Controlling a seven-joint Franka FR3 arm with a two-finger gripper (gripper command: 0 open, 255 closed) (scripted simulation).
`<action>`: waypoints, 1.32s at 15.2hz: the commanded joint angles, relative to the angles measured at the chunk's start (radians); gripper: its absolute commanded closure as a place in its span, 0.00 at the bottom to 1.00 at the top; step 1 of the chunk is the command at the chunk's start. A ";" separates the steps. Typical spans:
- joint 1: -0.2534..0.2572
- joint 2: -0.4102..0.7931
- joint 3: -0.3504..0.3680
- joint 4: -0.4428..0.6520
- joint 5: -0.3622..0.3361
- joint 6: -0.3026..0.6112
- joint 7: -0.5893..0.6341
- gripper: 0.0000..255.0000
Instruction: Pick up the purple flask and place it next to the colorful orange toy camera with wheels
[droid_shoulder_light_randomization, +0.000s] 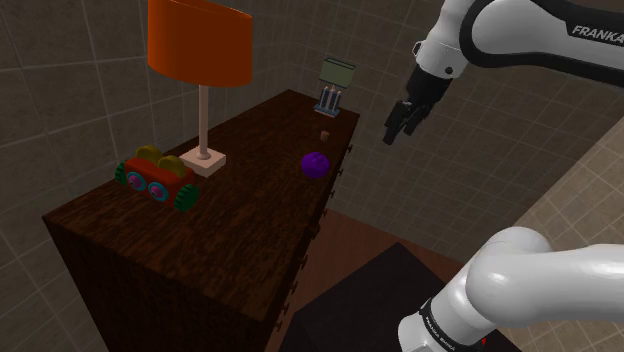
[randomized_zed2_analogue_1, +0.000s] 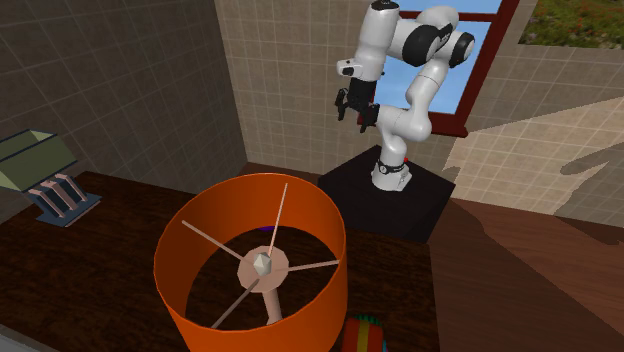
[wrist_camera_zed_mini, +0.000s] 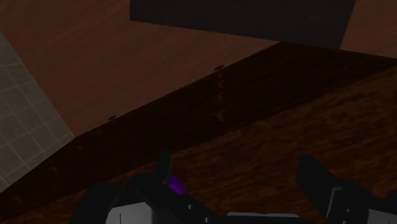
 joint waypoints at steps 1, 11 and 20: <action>0.000 0.000 0.000 0.000 0.000 0.000 0.000 0.00; -0.020 0.382 -0.126 0.153 0.059 0.205 -0.075 0.00; -0.030 0.749 -0.215 0.397 0.199 0.283 -0.184 0.00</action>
